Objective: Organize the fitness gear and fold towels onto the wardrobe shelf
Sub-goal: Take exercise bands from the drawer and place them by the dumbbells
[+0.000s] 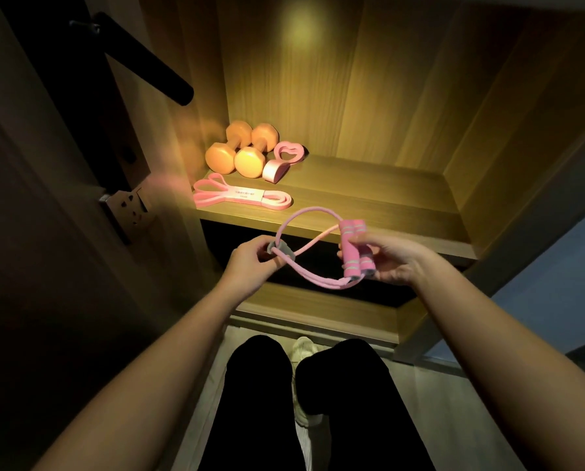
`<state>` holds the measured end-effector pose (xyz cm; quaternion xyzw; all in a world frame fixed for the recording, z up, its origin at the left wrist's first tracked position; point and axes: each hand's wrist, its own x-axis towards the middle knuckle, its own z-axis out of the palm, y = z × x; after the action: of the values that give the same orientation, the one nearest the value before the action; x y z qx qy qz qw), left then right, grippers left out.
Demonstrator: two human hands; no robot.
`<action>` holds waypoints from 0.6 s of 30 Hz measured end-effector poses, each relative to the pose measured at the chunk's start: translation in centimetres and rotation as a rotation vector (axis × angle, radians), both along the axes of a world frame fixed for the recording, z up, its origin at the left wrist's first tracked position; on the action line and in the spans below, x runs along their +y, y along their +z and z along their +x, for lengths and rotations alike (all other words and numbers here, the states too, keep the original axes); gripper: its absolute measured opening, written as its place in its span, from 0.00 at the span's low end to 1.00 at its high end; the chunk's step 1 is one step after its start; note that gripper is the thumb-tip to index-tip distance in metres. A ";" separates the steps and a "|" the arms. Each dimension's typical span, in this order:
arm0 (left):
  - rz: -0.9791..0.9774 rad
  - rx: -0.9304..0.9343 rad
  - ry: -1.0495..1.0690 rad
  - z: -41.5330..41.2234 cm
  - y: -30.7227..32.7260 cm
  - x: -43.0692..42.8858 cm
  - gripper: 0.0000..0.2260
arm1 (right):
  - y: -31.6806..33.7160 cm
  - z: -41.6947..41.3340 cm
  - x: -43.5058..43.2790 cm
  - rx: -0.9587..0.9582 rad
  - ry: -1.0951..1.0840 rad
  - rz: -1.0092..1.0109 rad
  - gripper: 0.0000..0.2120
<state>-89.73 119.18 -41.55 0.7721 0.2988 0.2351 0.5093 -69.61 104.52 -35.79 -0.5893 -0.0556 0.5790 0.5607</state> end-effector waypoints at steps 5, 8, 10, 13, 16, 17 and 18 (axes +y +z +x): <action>0.157 0.218 0.003 1.3 1.5 5.2 0.02 | -3.3 0.3 5.9 -0.188 0.051 -0.120 0.07; 0.223 0.223 0.043 2.1 3.0 8.7 0.05 | -4.0 0.6 10.5 -0.427 0.008 -0.109 0.10; 0.195 0.178 0.112 2.6 3.4 10.9 0.07 | -4.1 1.1 13.6 -0.557 0.009 -0.079 0.10; 0.179 0.141 0.227 3.5 3.3 14.3 0.06 | -4.0 2.1 18.2 -0.636 0.016 -0.037 0.18; 0.193 0.142 0.321 4.7 3.2 17.6 0.06 | -3.7 2.8 22.3 -0.667 0.057 -0.059 0.23; 0.218 0.149 0.364 5.1 3.1 18.5 0.06 | -3.7 3.0 23.5 -0.650 0.068 -0.055 0.26; 0.249 0.160 0.404 5.4 3.0 19.4 0.07 | -3.7 3.0 24.6 -0.623 0.076 -0.049 0.27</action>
<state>-84.31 138.53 -38.50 0.7696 0.4552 0.3051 0.3278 -66.60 129.12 -39.44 -0.7493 -0.2326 0.3922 0.4803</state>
